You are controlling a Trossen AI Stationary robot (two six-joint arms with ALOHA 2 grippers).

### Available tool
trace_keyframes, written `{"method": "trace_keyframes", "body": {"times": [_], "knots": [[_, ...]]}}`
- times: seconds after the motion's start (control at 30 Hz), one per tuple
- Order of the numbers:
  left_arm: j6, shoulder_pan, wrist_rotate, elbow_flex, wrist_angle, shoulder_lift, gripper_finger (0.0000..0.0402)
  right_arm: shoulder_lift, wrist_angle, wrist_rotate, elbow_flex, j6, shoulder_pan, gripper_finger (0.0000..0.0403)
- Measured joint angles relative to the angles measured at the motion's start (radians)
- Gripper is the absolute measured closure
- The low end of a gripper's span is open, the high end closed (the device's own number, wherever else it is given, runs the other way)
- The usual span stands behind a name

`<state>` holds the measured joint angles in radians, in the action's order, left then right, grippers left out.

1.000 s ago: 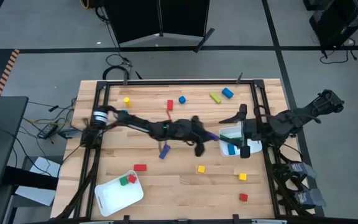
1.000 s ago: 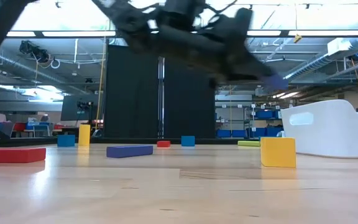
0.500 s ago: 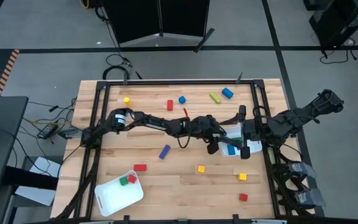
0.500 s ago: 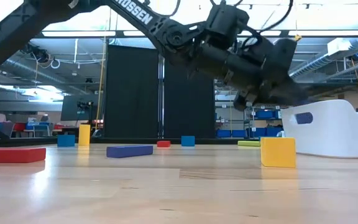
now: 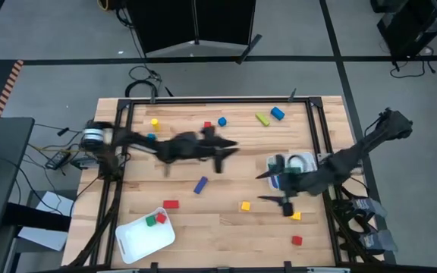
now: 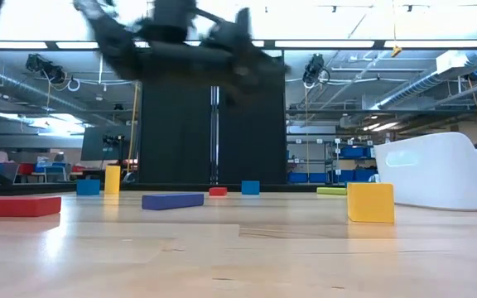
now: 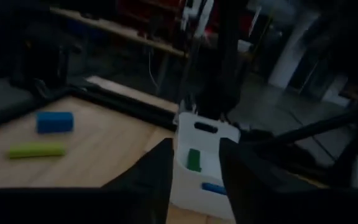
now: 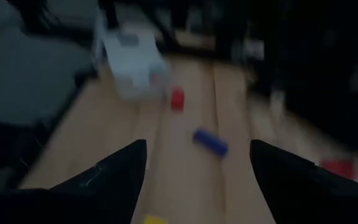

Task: Sort blocks by size
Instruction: Put the yellow square block into the bottom white bin

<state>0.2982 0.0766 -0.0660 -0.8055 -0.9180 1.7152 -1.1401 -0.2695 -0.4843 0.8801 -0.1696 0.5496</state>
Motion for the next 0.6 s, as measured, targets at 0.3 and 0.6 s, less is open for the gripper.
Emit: {"method": "trace_keyframes", "body": {"times": [0.3, 0.6], "knots": [[-0.030, -0.105, -0.212, 0.320, 0.100, -0.503, 0.0269, -0.357, 0.010, 0.067, -0.003, -0.256, -0.033, 0.0088], [-0.062, -0.210, -0.342, 0.348, 0.365, -0.743, 0.0268, -0.559, 0.068, 0.097, -0.003, -0.407, -0.033, 0.0073]]}}
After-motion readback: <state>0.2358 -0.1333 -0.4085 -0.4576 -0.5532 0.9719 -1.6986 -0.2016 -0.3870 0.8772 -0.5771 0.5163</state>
